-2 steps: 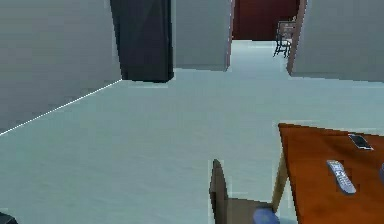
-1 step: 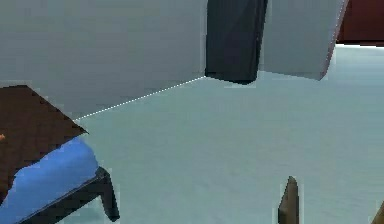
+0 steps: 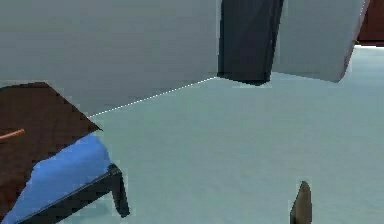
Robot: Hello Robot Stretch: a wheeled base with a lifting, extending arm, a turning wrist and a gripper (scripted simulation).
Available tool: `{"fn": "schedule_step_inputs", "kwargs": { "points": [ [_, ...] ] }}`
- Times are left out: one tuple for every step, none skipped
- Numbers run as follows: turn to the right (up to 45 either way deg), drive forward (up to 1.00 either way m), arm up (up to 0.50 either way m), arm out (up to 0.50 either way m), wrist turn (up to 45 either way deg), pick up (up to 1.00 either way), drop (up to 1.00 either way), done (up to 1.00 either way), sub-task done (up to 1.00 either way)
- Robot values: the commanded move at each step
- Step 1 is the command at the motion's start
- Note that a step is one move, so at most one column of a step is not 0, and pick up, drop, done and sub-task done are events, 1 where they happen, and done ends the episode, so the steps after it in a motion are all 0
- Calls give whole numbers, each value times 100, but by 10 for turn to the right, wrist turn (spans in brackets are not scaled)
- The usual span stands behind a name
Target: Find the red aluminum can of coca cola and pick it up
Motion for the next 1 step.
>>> {"fn": "schedule_step_inputs", "kwargs": {
  "points": [
    [450, 0, 0, 0, 0, 0, 0, 0, 0]
  ]
}}
